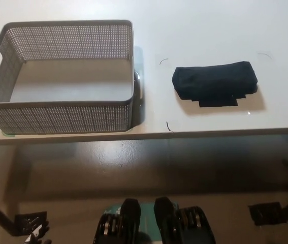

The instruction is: Use the right hand to pick up the pencil case on the right hand side and put it into a grey container on the left side

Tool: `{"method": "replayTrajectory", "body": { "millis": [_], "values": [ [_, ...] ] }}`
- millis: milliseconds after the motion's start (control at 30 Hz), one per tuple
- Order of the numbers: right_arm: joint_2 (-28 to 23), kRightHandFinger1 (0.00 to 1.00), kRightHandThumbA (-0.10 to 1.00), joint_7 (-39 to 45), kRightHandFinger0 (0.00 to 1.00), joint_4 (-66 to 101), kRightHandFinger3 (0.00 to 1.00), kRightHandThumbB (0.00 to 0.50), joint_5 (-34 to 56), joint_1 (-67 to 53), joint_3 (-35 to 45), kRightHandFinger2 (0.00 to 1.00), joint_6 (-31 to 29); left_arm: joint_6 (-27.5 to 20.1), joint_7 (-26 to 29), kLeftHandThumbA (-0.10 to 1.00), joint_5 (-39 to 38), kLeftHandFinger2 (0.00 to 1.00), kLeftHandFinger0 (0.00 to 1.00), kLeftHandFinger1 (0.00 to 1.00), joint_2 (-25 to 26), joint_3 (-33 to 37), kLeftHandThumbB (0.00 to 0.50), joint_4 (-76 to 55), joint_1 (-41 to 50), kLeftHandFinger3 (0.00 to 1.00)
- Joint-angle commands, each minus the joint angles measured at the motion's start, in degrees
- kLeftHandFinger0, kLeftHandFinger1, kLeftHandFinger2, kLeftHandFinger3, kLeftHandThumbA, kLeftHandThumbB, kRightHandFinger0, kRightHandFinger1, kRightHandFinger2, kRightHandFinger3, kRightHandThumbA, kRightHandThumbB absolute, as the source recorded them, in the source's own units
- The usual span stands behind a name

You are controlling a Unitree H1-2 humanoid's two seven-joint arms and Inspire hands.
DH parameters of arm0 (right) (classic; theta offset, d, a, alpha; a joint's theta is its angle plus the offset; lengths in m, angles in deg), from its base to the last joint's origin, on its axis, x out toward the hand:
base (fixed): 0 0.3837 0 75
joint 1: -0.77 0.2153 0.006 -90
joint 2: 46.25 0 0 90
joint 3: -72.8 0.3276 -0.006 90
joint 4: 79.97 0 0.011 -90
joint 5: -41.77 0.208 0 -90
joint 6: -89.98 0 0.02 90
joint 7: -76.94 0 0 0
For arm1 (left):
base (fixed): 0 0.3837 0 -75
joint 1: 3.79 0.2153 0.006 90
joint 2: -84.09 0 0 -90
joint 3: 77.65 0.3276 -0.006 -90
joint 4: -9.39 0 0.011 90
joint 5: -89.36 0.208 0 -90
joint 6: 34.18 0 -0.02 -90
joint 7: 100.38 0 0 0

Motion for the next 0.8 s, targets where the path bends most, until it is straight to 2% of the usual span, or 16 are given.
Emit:
{"method": "replayTrajectory", "body": {
  "millis": [0, 33, 133, 233, 400, 500, 667, 767],
  "values": [
    [-3.7, 1.00, 0.84, 7.1, 1.00, 1.1, 1.00, 0.500, -1.9, 7.9, -0.2, 1.00, 7.7, -3.0, 0.1, 1.00, 1.1, 1.00, 1.00, 1.00, 1.2, 0.1, 0.310, -1.9, 0.9, 1.00],
    [-4.2, 1.00, 0.82, 7.8, 1.00, -0.9, 1.00, 0.484, -2.3, 10.9, -0.9, 1.00, 8.4, -2.5, -0.1, 1.00, 1.2, 1.00, 1.00, 1.00, 1.2, 0.1, 0.322, -2.2, 1.2, 1.00],
    [-6.4, 1.00, 0.73, 12.2, 1.00, -6.0, 1.00, 0.500, 2.4, 18.3, -3.1, 1.00, 11.0, -2.8, 0.0, 1.00, 1.7, 1.00, 1.00, 1.00, 1.2, 0.4, 0.333, -2.0, 1.3, 1.00],
    [-8.3, 1.00, 0.74, 15.1, 1.00, -11.8, 1.00, 0.500, 1.9, 24.7, -5.4, 1.00, 11.7, -3.6, 0.3, 1.00, 2.1, 1.00, 1.00, 1.00, 1.1, 0.5, 0.315, -1.6, 1.2, 1.00],
    [-9.8, 1.00, 0.73, 18.8, 1.00, -21.1, 1.00, 0.500, -1.2, 35.0, -10.2, 1.00, 12.6, -3.5, 0.2, 1.00, 2.0, 1.00, 1.00, 1.00, 1.1, 0.5, 0.317, -1.9, 1.6, 1.00],
    [-10.2, 1.00, 0.77, 20.8, 1.00, -28.1, 1.00, 0.500, -5.6, 42.0, -15.0, 1.00, 12.5, -3.5, 0.7, 1.00, 3.0, 1.00, 1.00, 1.00, 0.9, 0.6, 0.327, -2.0, 1.7, 1.00],
    [-9.4, 1.00, 0.76, 22.8, 1.00, -37.4, 1.00, 0.500, -6.9, 49.8, -19.8, 1.00, 12.1, -4.0, 0.7, 1.00, 2.9, 1.00, 1.00, 1.00, 0.7, 0.6, 0.312, -1.7, 1.4, 1.00],
    [-8.0, 1.00, 0.85, 23.9, 1.00, -44.8, 1.00, 0.500, -7.6, 55.5, -22.9, 1.00, 12.0, -3.9, 0.6, 1.00, 2.9, 1.00, 1.00, 1.00, 0.7, 0.6, 0.327, -1.8, 1.2, 1.00]
  ]
}}
